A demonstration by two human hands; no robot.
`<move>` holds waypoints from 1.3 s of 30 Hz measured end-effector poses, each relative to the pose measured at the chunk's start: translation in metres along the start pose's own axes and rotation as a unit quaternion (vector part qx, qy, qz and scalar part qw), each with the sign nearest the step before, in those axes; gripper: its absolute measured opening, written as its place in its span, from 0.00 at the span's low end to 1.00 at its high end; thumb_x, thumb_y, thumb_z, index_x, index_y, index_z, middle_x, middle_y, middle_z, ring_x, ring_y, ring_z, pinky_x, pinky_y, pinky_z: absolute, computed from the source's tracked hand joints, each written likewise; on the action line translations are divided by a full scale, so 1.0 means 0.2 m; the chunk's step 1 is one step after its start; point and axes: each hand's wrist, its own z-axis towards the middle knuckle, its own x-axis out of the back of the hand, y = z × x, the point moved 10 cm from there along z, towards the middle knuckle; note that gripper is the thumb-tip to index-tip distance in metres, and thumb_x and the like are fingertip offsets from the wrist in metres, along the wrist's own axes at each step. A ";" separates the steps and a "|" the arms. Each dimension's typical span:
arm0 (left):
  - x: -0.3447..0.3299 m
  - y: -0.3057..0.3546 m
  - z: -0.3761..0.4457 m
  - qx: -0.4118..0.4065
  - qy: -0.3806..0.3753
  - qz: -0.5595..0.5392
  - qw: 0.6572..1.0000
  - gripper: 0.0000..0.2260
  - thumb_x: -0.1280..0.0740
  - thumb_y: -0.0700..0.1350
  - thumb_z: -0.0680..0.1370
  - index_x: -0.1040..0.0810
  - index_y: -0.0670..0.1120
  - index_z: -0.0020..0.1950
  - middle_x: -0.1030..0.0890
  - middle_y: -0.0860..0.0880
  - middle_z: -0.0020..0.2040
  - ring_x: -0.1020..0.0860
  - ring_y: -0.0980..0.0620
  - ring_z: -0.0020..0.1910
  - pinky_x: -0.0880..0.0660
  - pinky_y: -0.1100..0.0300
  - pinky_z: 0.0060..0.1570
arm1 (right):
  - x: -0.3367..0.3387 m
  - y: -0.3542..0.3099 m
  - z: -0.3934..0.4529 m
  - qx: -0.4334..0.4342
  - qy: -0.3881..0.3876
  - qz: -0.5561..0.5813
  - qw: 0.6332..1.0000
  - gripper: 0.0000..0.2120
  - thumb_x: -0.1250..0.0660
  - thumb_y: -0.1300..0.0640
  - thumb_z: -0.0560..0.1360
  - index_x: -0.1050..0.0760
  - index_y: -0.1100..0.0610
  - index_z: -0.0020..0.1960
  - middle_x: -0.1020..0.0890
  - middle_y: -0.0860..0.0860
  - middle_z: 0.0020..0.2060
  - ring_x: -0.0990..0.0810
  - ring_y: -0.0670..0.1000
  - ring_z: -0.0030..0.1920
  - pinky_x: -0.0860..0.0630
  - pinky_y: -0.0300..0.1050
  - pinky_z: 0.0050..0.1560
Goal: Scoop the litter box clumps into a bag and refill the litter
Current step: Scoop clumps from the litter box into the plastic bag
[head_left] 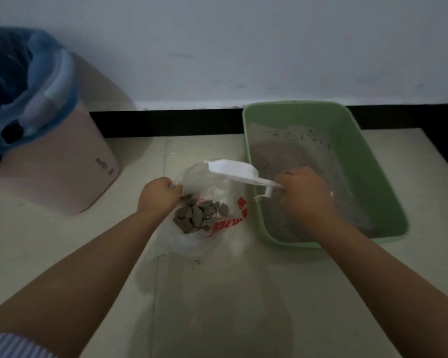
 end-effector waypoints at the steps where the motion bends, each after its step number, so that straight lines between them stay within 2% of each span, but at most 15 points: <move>1: 0.01 0.01 -0.01 0.002 0.000 0.013 1.000 0.13 0.40 0.48 0.78 0.24 0.38 0.48 0.22 0.40 0.45 0.24 0.39 0.50 0.32 0.56 0.41 | 0.00 0.04 0.01 -0.023 -0.024 0.019 0.999 0.08 0.35 0.69 0.70 0.19 0.65 0.46 0.21 0.60 0.36 0.24 0.58 0.41 0.38 0.42 0.38; 4: 0.03 0.10 -0.05 -0.023 0.015 0.061 0.998 0.23 0.36 0.49 0.76 0.33 0.40 0.68 0.29 0.38 0.63 0.30 0.39 0.62 0.31 0.51 0.57 | 0.02 0.23 0.03 -0.105 -0.044 0.064 0.991 0.10 0.40 0.66 0.74 0.21 0.64 0.50 0.27 0.54 0.33 0.29 0.53 0.36 0.38 0.40 0.30; 7: 0.02 0.31 -0.09 -0.109 0.038 0.077 0.990 0.25 0.37 0.48 0.77 0.38 0.41 0.72 0.35 0.39 0.69 0.36 0.41 0.68 0.36 0.50 0.64 | 0.01 0.47 0.00 -0.219 -0.043 0.104 0.969 0.10 0.41 0.62 0.76 0.22 0.63 0.49 0.26 0.55 0.36 0.30 0.51 0.33 0.38 0.38 0.28; 9: -0.04 0.46 -0.12 -0.168 0.034 0.063 0.983 0.24 0.38 0.46 0.78 0.38 0.40 0.72 0.38 0.40 0.72 0.40 0.42 0.71 0.40 0.52 0.69 | -0.04 0.61 -0.04 -0.275 -0.102 0.088 0.952 0.12 0.41 0.56 0.78 0.23 0.63 0.48 0.26 0.57 0.37 0.30 0.52 0.32 0.38 0.38 0.28; 11: -0.10 0.60 -0.16 -0.213 0.038 0.046 0.975 0.25 0.38 0.44 0.77 0.38 0.39 0.72 0.43 0.39 0.74 0.45 0.42 0.74 0.46 0.53 0.72 | -0.10 0.72 -0.10 -0.315 -0.184 0.063 0.929 0.13 0.40 0.56 0.78 0.24 0.65 0.52 0.24 0.62 0.43 0.24 0.56 0.39 0.31 0.41 0.36; 14: -0.27 0.75 -0.18 -0.207 -0.002 0.042 0.977 0.27 0.41 0.46 0.79 0.46 0.39 0.74 0.51 0.40 0.76 0.53 0.44 0.76 0.53 0.55 0.74 | -0.19 0.86 -0.19 -0.358 -0.262 0.049 0.895 0.15 0.37 0.61 0.75 0.26 0.67 0.59 0.22 0.63 0.56 0.22 0.58 0.52 0.33 0.42 0.43; 17: -0.45 0.82 -0.16 -0.177 -0.063 0.072 0.979 0.31 0.45 0.50 0.81 0.57 0.38 0.76 0.58 0.40 0.77 0.59 0.44 0.76 0.58 0.56 0.74 | -0.21 0.95 -0.20 -0.386 -0.245 0.057 0.887 0.14 0.39 0.62 0.76 0.25 0.70 0.58 0.21 0.64 0.56 0.22 0.60 0.56 0.32 0.43 0.43; 19: -0.51 0.85 -0.13 -0.171 -0.075 0.088 0.978 0.31 0.46 0.50 0.81 0.59 0.36 0.75 0.59 0.40 0.77 0.59 0.44 0.76 0.58 0.55 0.74 | -0.26 0.98 -0.19 -0.410 -0.251 0.084 0.873 0.17 0.43 0.62 0.78 0.29 0.69 0.63 0.24 0.65 0.60 0.24 0.60 0.60 0.28 0.47 0.52; 22: -0.55 0.89 -0.08 -0.173 -0.076 0.117 0.975 0.31 0.48 0.49 0.82 0.60 0.36 0.75 0.59 0.39 0.76 0.59 0.44 0.76 0.58 0.55 0.74 | -0.34 1.00 -0.13 -0.428 -0.269 0.166 0.847 0.23 0.51 0.52 0.82 0.41 0.65 0.72 0.34 0.63 0.69 0.33 0.59 0.68 0.35 0.50 0.66; 26: -0.60 0.93 -0.02 -0.179 -0.073 0.159 0.968 0.30 0.51 0.50 0.82 0.61 0.36 0.75 0.60 0.39 0.76 0.60 0.43 0.76 0.59 0.54 0.74 | -0.41 1.10 -0.03 -0.470 -0.247 0.212 0.820 0.24 0.53 0.49 0.82 0.45 0.60 0.74 0.37 0.62 0.71 0.35 0.58 0.69 0.35 0.48 0.65; 29: -0.63 0.92 0.02 -0.176 -0.069 0.190 0.963 0.29 0.52 0.50 0.82 0.60 0.35 0.75 0.60 0.37 0.76 0.60 0.43 0.76 0.60 0.54 0.74 | -0.44 1.17 0.09 -0.410 -0.263 0.107 0.867 0.25 0.51 0.51 0.82 0.53 0.52 0.76 0.40 0.61 0.73 0.34 0.60 0.69 0.34 0.52 0.66; 31: -0.65 0.92 0.03 -0.179 -0.067 0.204 0.960 0.29 0.53 0.50 0.82 0.59 0.34 0.75 0.60 0.37 0.76 0.61 0.42 0.76 0.60 0.54 0.74 | -0.43 1.20 0.15 -0.392 -0.267 0.076 0.877 0.23 0.50 0.51 0.82 0.47 0.53 0.76 0.37 0.61 0.72 0.32 0.60 0.68 0.34 0.51 0.66; 33: -0.66 0.92 0.04 -0.183 -0.064 0.214 0.957 0.28 0.53 0.50 0.82 0.59 0.34 0.74 0.60 0.37 0.76 0.61 0.42 0.75 0.62 0.54 0.74 | -0.40 1.23 0.20 -0.384 -0.260 0.041 0.885 0.20 0.48 0.57 0.82 0.40 0.59 0.73 0.33 0.62 0.69 0.32 0.60 0.68 0.35 0.51 0.67; 35: -0.67 0.92 0.05 -0.185 -0.062 0.211 0.958 0.28 0.53 0.49 0.82 0.59 0.34 0.74 0.60 0.36 0.75 0.61 0.41 0.75 0.63 0.54 0.73 | -0.38 1.24 0.27 -0.353 -0.251 0.000 0.901 0.20 0.47 0.63 0.80 0.38 0.61 0.72 0.31 0.62 0.68 0.31 0.61 0.67 0.34 0.52 0.66; 39: -0.66 0.94 0.05 -0.211 -0.033 0.176 0.961 0.27 0.55 0.49 0.82 0.55 0.31 0.74 0.56 0.33 0.75 0.58 0.38 0.75 0.62 0.54 0.73 | -0.35 1.23 0.43 -0.300 -0.247 -0.071 0.919 0.20 0.45 0.63 0.79 0.37 0.60 0.71 0.29 0.62 0.65 0.29 0.61 0.65 0.31 0.54 0.64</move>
